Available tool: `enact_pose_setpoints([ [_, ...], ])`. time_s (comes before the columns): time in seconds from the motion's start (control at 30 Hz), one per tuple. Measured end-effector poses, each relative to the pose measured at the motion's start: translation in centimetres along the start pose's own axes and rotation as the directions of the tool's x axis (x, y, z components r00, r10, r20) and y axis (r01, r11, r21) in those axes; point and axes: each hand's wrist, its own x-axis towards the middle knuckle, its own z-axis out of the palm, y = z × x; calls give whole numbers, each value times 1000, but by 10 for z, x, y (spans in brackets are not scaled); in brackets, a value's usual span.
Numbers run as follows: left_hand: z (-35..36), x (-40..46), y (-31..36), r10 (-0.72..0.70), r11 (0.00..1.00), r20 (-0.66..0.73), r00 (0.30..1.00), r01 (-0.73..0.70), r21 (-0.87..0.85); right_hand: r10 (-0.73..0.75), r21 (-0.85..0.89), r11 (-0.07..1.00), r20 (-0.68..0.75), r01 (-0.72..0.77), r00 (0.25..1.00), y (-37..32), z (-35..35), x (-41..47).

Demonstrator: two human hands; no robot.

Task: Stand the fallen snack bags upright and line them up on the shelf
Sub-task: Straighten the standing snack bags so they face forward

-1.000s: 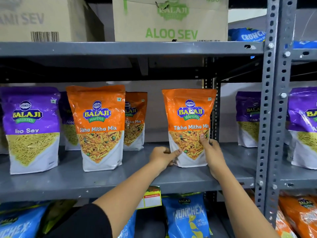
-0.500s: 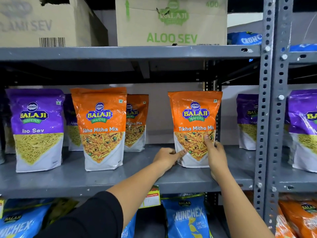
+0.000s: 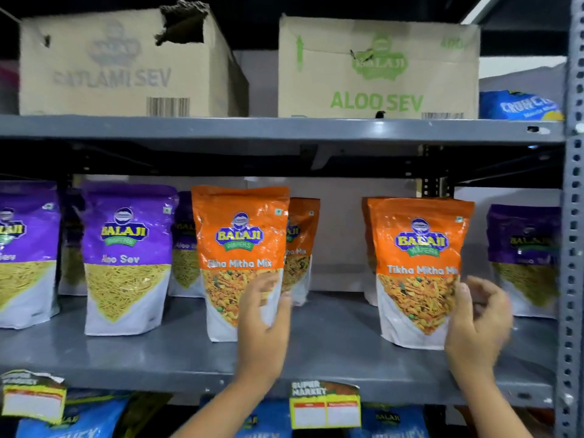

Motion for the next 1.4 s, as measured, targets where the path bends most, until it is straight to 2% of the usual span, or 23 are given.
enact_pose_setpoints([
  [0.03,-20,9,-7,35,999,-103,994,-35,2,-37,41,998,-3,37,999,-14,9,-14],
  [0.07,-35,18,-12,19,1000,-181,983,-19,2,-61,107,993,67,54,996,-28,22,-27],
  [0.1,-48,27,-22,-50,999,-226,973,52,2,-67,146,989,203,38,977,-43,39,-41],
  [0.13,-58,36,-33,-153,988,-245,957,155,-9,-54,160,987,381,-8,923,-59,57,-58],
  [0.17,-67,43,-47,-273,961,-238,932,273,-32,2,139,986,551,-94,834,-71,74,-74],
  [0.2,-75,48,-55,-411,911,-207,888,407,-64,85,92,973,707,-211,702,-76,90,-90],
  [0.27,-84,52,-69,-574,819,-128,809,570,-70,216,-38,926,870,-376,444,-80,114,-115],
  [0.3,-86,52,-69,-591,806,-100,800,591,-36,240,-90,921,898,-380,369,-80,120,-123],
  [0.37,-86,49,-64,-578,813,-87,812,581,22,266,-126,913,906,-389,330,-78,125,-128],
  [0.47,-85,48,-65,-586,810,17,810,586,-12,301,-113,886,878,-450,373,-67,124,-122],
  [0.67,-76,49,-49,-604,763,248,757,640,-93,402,-118,860,756,-497,517,-56,122,-121],
  [0.93,-76,47,-38,-603,761,291,743,645,-72,417,-126,859,732,-496,538,-53,121,-121],
  [1.03,-77,45,-37,-612,751,247,751,650,-117,425,-130,858,722,-497,546,-55,120,-121],
  [1.1,-78,41,-39,-595,775,150,790,613,-153,411,-121,872,706,-474,577,-62,115,-121],
  [1.17,-83,37,-40,-530,824,62,846,531,-198,351,-64,909,647,-411,677,-73,108,-123],
  [1.27,-105,35,-33,-387,903,-36,921,372,-214,231,82,948,484,-307,844,-99,100,-134],
  [1.33,-130,43,-36,-295,940,-117,948,267,-211,174,158,950,443,-268,880,-119,104,-153],
  [1.4,-162,58,-43,-238,960,-214,948,195,-200,123,195,951,475,-240,871,-135,117,-179],
])
